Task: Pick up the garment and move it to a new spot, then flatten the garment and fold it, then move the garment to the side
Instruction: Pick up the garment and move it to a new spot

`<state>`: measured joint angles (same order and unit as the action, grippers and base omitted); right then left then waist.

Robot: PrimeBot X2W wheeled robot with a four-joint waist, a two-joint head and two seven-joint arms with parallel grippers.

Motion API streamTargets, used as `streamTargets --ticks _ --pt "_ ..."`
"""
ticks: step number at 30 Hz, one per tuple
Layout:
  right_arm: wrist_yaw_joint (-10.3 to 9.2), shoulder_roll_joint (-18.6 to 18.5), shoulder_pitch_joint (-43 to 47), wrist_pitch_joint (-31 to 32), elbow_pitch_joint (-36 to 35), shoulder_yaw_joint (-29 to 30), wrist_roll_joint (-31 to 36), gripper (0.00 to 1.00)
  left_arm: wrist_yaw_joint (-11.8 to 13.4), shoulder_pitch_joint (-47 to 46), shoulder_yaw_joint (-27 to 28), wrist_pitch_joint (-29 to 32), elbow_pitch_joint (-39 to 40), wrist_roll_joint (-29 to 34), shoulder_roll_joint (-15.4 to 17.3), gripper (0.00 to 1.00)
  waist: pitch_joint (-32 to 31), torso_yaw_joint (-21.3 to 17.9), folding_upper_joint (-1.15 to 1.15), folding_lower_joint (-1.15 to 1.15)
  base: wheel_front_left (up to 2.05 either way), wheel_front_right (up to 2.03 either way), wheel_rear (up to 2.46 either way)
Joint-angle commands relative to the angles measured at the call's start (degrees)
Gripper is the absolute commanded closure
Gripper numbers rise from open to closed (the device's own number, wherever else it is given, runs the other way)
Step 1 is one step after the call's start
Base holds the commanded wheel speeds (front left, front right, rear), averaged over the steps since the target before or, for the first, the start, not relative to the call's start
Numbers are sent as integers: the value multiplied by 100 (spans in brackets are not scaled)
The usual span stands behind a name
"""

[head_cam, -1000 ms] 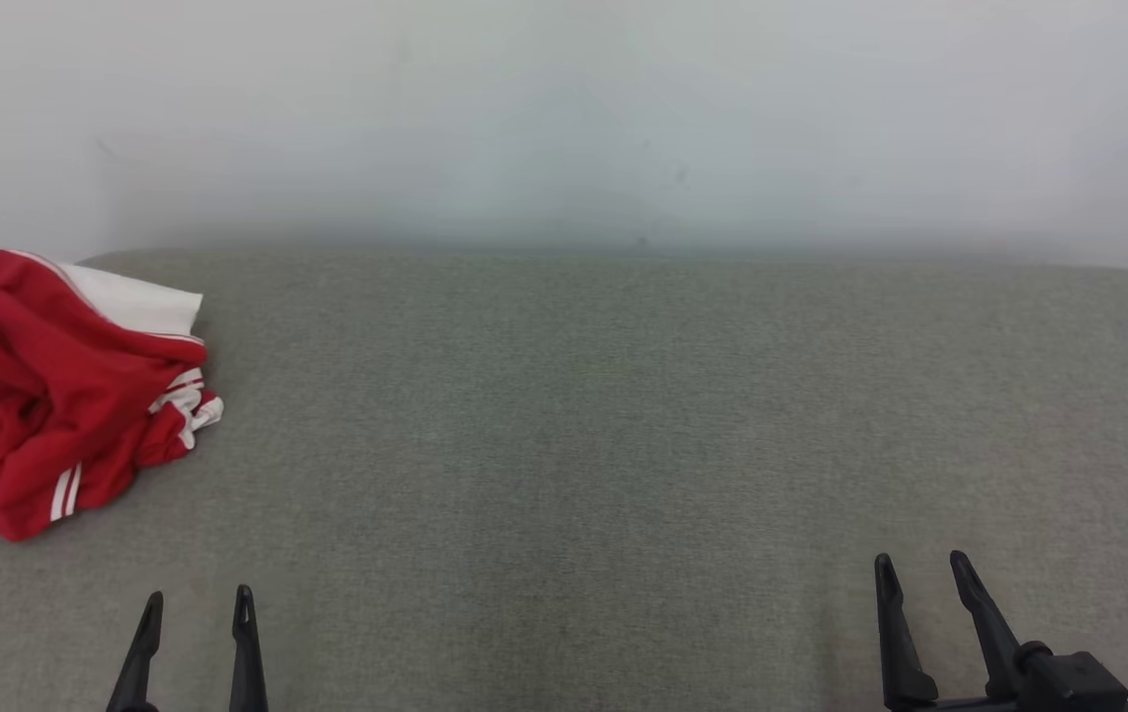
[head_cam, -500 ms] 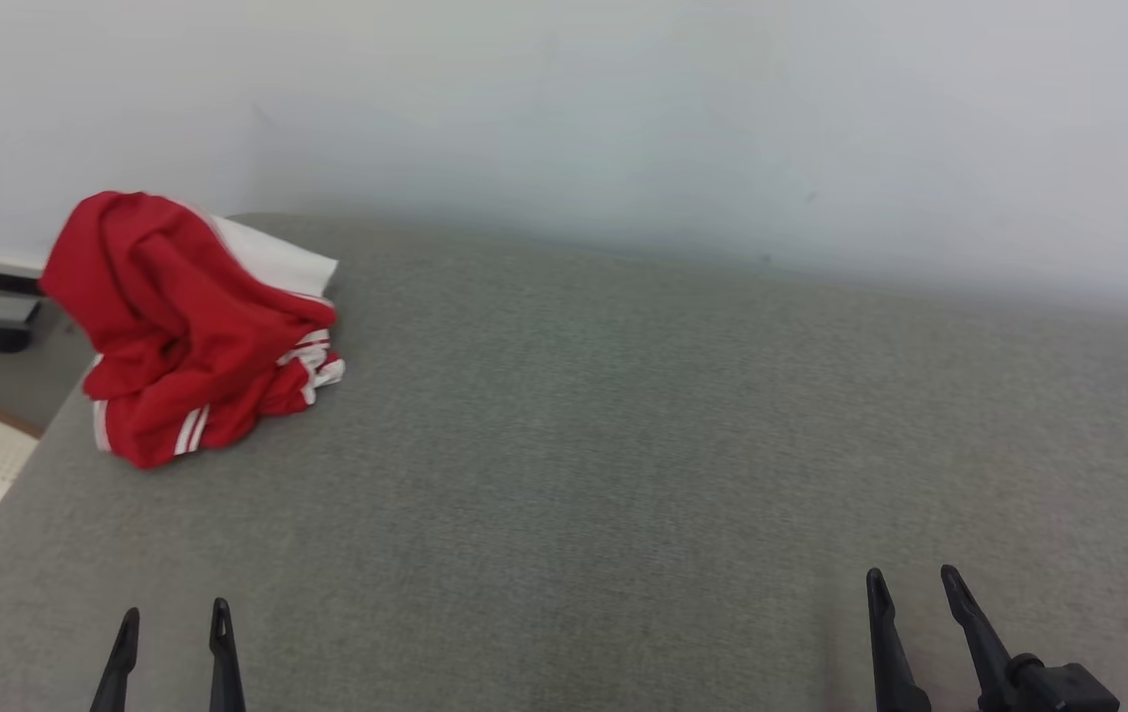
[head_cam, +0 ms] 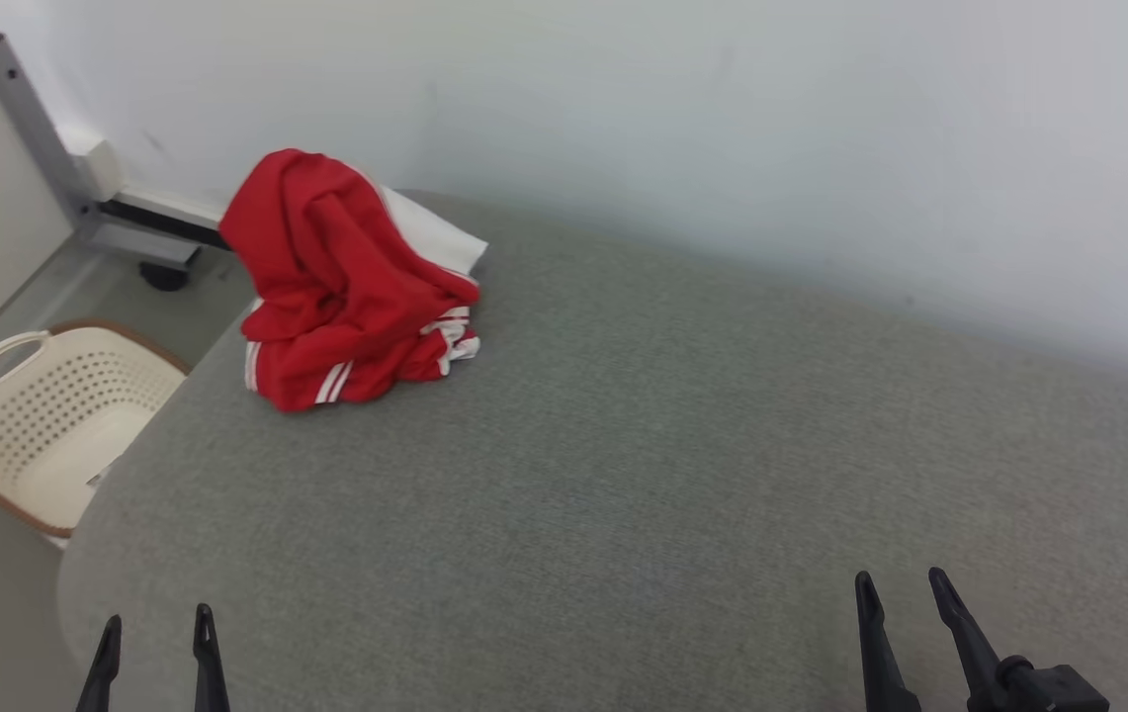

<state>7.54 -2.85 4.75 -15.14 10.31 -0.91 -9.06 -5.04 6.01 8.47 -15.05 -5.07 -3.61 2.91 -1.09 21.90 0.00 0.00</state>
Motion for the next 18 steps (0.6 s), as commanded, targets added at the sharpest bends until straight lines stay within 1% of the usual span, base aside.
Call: streamTargets --ticks 1,8,18 --pt "-10 -5 29 -2 10 -6 -15 0 3 99 30 -19 5 -6 -4 0 -38 280 0 0 0 0 0" --pt "-10 -5 68 -2 21 -66 -54 0 -41 100 138 -19 -11 30 -3 0 -55 607 0 0 0 0 0" --pt "-10 -6 -32 -3 39 -146 -7 0 29 102 243 -19 15 -93 -4 0 -10 647 0 0 0 0 0"
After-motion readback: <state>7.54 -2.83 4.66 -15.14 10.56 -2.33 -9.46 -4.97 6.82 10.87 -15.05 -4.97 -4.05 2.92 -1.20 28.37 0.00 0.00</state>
